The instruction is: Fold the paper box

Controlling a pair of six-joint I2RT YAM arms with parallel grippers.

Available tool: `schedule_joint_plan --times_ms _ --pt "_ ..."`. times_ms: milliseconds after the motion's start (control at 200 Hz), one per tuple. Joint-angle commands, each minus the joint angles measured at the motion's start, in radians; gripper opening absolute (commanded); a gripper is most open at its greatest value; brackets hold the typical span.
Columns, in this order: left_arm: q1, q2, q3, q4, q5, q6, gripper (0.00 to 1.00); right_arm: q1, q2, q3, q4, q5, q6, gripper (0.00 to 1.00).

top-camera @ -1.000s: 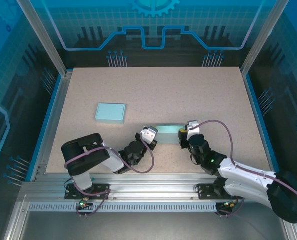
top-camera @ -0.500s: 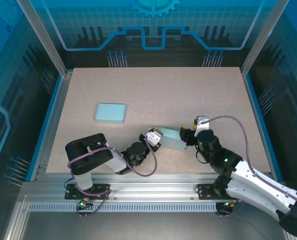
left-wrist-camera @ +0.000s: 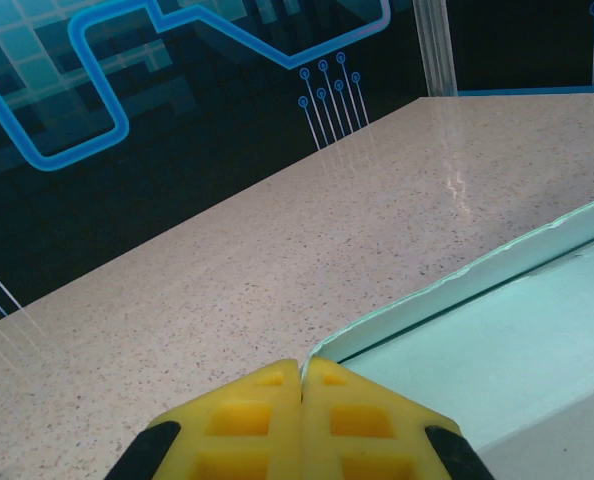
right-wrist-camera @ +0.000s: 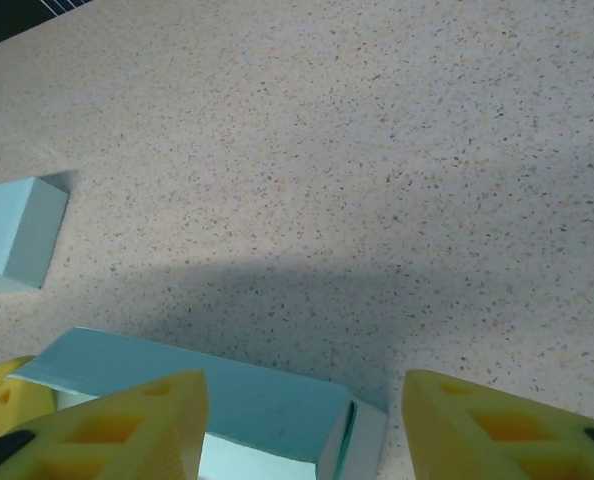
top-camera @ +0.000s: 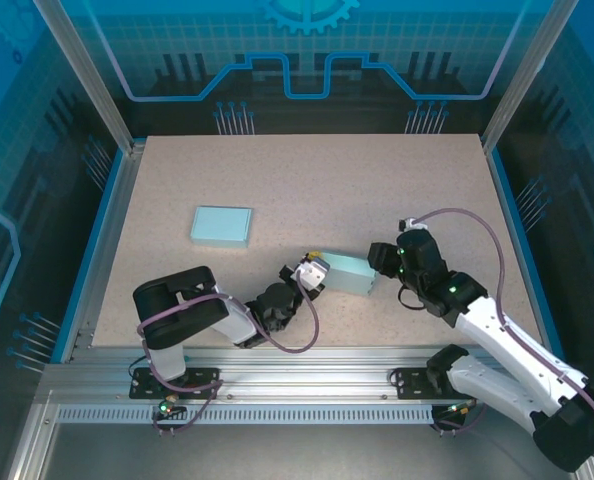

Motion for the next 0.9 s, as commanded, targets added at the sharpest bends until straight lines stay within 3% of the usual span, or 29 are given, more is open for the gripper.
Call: schedule_joint_plan --times_ms 0,270,690,895 --pt "0.029 0.001 0.026 0.019 -0.034 0.033 0.00 -0.041 0.023 0.058 -0.014 -0.104 -0.007 0.54" --pt "0.090 0.025 0.046 0.019 0.002 0.048 0.00 -0.127 0.186 0.121 0.032 -0.283 -0.008 0.56" --pt "0.105 0.074 0.069 0.019 0.006 0.055 0.00 -0.166 0.372 0.193 0.108 -0.314 0.008 0.57" --pt "0.105 0.086 0.069 0.019 -0.002 0.056 0.00 -0.151 0.355 0.123 0.141 -0.290 0.047 0.57"
